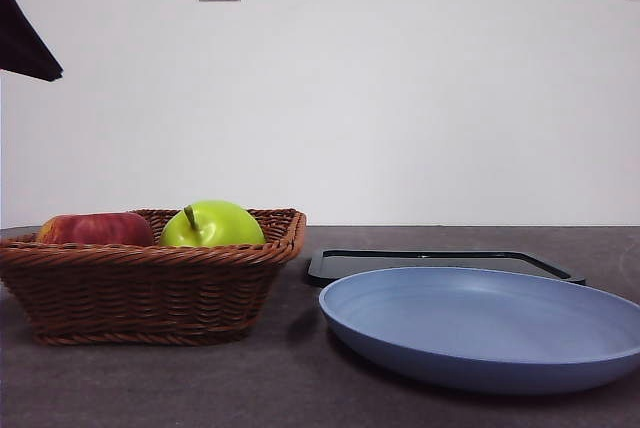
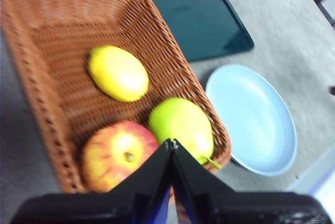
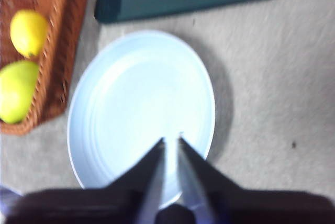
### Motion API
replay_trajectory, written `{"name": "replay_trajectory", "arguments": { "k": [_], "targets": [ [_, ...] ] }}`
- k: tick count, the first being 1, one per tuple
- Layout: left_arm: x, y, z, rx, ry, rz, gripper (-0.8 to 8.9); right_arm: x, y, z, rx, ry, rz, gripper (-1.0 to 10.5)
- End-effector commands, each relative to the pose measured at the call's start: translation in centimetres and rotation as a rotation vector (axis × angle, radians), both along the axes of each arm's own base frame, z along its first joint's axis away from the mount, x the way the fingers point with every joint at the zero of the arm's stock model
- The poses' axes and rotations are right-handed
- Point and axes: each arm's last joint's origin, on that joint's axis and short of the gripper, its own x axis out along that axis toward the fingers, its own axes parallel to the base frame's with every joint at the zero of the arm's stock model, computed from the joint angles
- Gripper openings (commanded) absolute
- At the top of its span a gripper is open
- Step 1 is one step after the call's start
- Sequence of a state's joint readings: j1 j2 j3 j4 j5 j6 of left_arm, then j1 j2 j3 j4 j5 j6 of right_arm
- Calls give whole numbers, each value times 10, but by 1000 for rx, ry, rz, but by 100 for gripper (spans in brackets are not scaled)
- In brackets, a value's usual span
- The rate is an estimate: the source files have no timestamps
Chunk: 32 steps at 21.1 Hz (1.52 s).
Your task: Take the lemon from the basket,put the lemon in the plate,hand out the plate
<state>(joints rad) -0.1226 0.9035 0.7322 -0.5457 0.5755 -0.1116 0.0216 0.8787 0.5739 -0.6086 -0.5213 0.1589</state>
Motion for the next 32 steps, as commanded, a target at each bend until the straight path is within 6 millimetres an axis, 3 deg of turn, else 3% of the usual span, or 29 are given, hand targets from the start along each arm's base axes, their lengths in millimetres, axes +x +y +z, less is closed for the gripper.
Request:
{"name": "replay_trajectory", "arguments": {
  "k": [1, 4, 6, 12, 18, 21, 26, 32],
  "targets": [
    [2, -4, 3, 8, -19, -31, 111, 7, 5, -4, -13, 27, 38, 211],
    [3, -5, 4, -3, -5, 17, 336, 15, 12, -16, -42, 109, 62, 276],
    [3, -5, 4, -9, 2, 20, 382, 20, 17, -26, -71, 176, 52, 276],
    [3, -5, 4, -13, 4, 15, 382, 46, 36, -51, -95, 192, 44, 269],
    [2, -5, 3, -12, 10, 15, 382, 55, 39, -68, -102, 250, 40, 113],
    [2, -5, 3, -12, 12, 14, 382, 56, 39, -67, -97, 233, 39, 0],
    [2, -5, 3, -17, 16, 18, 382, 55, 39, -64, -84, 231, 31, 4],
    [2, -14, 8, -92, 28, -8, 389, 38, 35, -40, -73, 188, 32, 4]
  ]
}}
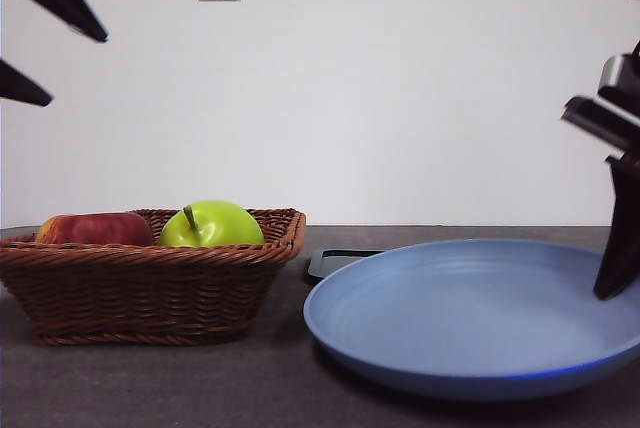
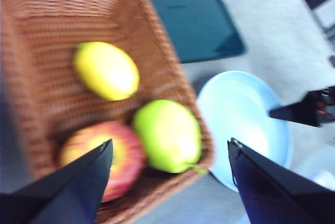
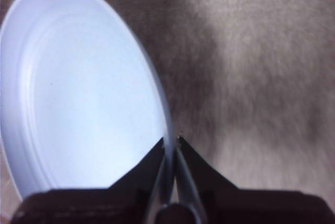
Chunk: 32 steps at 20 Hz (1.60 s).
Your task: Take the lemon from the basket,put the lemon in the plate,hand out the plate
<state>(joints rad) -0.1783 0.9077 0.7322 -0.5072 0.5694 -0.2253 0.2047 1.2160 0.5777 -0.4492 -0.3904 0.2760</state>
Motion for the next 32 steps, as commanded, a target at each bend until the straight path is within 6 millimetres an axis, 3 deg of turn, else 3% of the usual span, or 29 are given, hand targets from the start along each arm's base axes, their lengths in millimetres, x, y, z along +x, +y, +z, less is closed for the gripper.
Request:
{"name": "replay_trajectory", "arguments": {
  "k": [1, 7, 15, 19, 23, 28, 32],
  "targets": [
    [1, -6, 8, -34, -9, -24, 390, -4, 0, 12, 9, -42, 9, 4],
    [18, -20, 10, -59, 30, -1, 391, -27, -5, 42, 34, -165, 9, 4],
    [96, -63, 13, 304, 191, 114, 391, -48, -9, 73, 53, -261, 8, 4],
    [133, -85, -3, 375, 272, 104, 391, -52, -10, 77, 57, -283, 8, 4],
    [157, -102, -30, 459, 329, 120, 389, -52, -10, 77, 56, -278, 8, 4],
    [170, -111, -71, 527, 404, 109, 389, -52, -10, 77, 53, -279, 5, 4],
    [174, -115, -76, 563, 346, 46, 387, -51, -10, 77, 50, -280, 3, 4]
  ]
}}
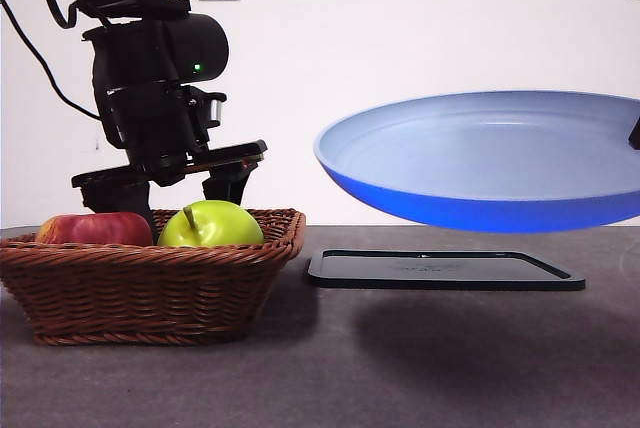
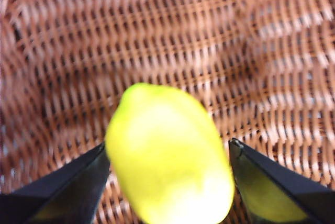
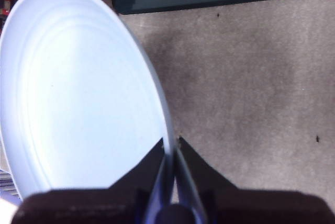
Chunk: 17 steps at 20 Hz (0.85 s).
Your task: Take the lemon from the basket,put the lemon in the plate,hand out the plate
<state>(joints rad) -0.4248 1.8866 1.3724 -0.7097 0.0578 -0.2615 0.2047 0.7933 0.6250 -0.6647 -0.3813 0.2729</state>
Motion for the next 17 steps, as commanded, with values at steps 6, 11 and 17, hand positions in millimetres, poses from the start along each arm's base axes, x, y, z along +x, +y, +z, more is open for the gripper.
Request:
{"name": "replay_trajectory", "arguments": {
  "k": [6, 11, 17],
  "targets": [
    [-2, -1, 30, -4, -122, -104, 165, 3, 1, 6, 4, -16, -29, 4],
    [-51, 3, 130, -242, -344, -211, 165, 11, 3, -3, 8, 63, -39, 4],
    [-121, -78, 144, -314, -378, -520, 165, 23, 8, -18, 41, 175, 13, 4]
  ]
}}
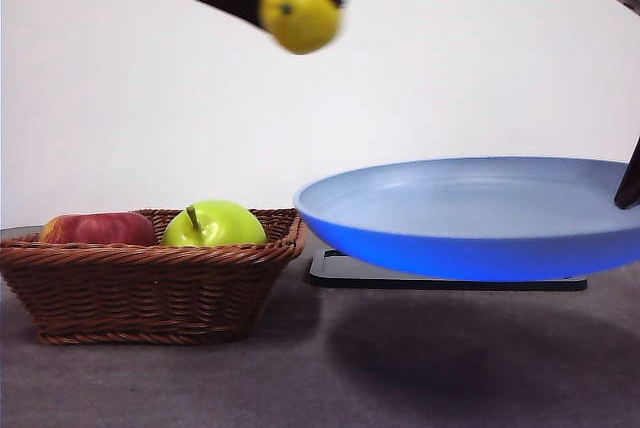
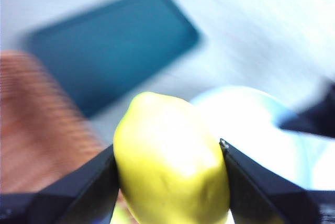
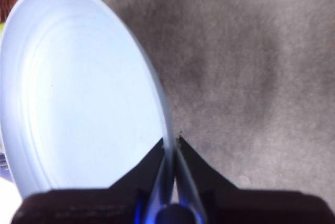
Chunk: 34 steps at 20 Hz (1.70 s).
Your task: Take the lemon from the basket,put the lemon in the plate,hand out the plate
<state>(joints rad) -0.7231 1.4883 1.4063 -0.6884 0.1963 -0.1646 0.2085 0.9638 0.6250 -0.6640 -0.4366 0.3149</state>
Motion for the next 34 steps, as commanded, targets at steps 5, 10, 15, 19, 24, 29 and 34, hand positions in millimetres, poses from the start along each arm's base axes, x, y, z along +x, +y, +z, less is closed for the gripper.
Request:
{"name": "replay_trajectory", "arguments": {
  "k": [5, 10, 15, 19, 24, 29, 34],
  "targets": [
    [-46, -79, -30, 131, -76, -210, 165, 3, 1, 6, 11, -28, 12, 4],
    [-53, -109, -66, 202, -28, -280, 166, 3, 1, 6, 12, -29, 17, 4],
    [-50, -118, -88, 255, 11, -294, 173, 3, 2, 6, 32, -25, 30, 4],
    [-51, -119, -88, 257, 10, -299, 303, 3, 2, 6, 32, -25, 29, 4],
    [-53, -118, -89, 272, 8, -319, 419, 2, 3, 6, 55, -20, 44, 4],
    [-54, -115, -90, 297, 35, -317, 442, 2, 3, 7, 73, -16, 55, 4],
    [-57, -104, -66, 255, -1, -305, 442, 2, 3, 7, 80, -4, 40, 4]
  ]
}}
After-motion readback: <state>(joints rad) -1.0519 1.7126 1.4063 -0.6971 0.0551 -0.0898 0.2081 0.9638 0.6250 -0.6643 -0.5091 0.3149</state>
